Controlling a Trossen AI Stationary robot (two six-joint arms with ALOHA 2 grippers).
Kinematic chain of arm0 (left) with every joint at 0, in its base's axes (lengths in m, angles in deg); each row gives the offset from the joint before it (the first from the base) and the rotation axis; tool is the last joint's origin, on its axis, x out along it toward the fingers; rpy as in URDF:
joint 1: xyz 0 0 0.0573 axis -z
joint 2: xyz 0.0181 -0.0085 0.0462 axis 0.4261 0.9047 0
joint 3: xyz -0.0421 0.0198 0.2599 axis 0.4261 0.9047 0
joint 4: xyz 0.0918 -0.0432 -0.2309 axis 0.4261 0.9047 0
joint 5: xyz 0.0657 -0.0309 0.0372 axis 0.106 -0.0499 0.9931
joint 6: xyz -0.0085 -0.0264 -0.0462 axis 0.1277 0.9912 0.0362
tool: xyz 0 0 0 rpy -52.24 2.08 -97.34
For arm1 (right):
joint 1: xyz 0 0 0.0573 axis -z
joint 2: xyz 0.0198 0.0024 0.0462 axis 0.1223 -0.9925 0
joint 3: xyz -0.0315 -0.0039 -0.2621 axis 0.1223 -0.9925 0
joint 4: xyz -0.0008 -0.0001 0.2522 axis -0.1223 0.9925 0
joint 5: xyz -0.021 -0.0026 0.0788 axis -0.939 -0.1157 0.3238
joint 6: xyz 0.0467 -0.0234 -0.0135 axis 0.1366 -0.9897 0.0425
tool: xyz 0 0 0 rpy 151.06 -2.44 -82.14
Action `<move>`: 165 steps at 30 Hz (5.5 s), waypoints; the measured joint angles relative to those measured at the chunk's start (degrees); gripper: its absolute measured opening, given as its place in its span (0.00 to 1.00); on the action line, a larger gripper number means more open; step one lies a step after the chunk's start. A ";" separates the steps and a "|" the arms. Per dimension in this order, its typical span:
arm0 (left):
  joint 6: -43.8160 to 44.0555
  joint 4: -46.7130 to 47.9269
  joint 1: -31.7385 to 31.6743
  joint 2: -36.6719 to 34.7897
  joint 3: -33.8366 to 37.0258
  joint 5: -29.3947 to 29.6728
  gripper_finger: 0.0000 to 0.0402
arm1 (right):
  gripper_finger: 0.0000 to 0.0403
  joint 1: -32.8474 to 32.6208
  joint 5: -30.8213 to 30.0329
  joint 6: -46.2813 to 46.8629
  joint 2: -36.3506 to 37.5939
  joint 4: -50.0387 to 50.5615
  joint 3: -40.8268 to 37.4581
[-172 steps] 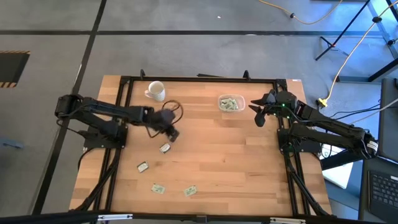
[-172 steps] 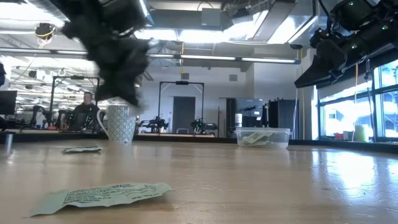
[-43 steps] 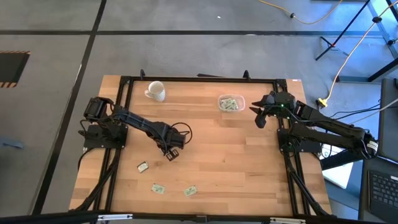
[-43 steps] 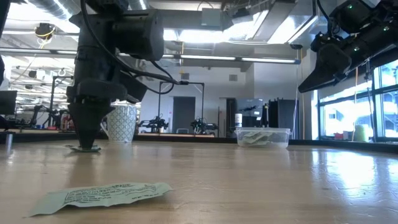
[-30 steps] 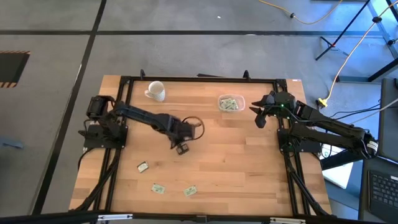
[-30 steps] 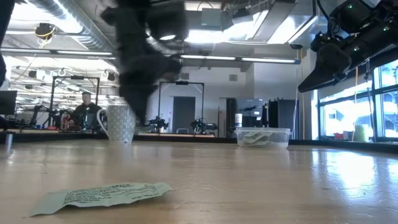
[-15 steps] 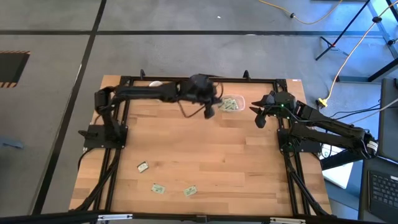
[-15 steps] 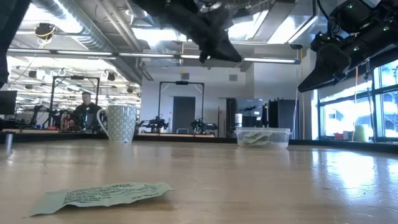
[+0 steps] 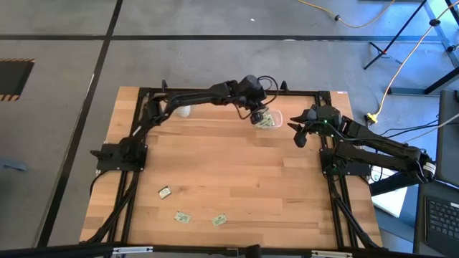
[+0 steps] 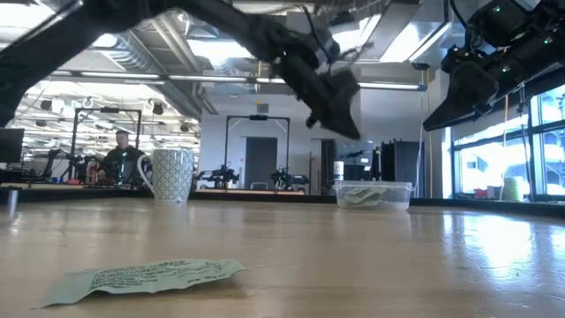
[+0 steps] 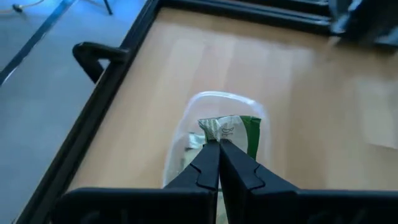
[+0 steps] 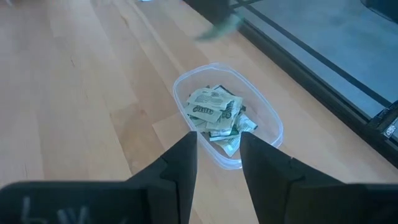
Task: Pick and place items into bin
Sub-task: Put the truvia packet into the transparent bin
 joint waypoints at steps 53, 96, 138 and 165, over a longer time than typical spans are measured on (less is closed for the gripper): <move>28.95 40.13 24.49 -33.53 31.99 9.57 0.25 | 0.31 0.01 0.02 -1.22 -0.42 1.89 0.02; 103.07 19.28 60.31 -42.18 70.64 5.10 0.15 | 0.31 0.00 0.00 -1.25 -0.42 1.05 0.02; 14.67 -30.63 26.89 -49.66 62.39 9.63 0.01 | 0.31 0.00 0.00 -1.49 -0.37 -2.98 0.02; -12.55 0.18 -1.23 -4.11 3.73 3.02 0.01 | 0.31 0.02 0.00 -2.73 -0.37 -3.23 0.02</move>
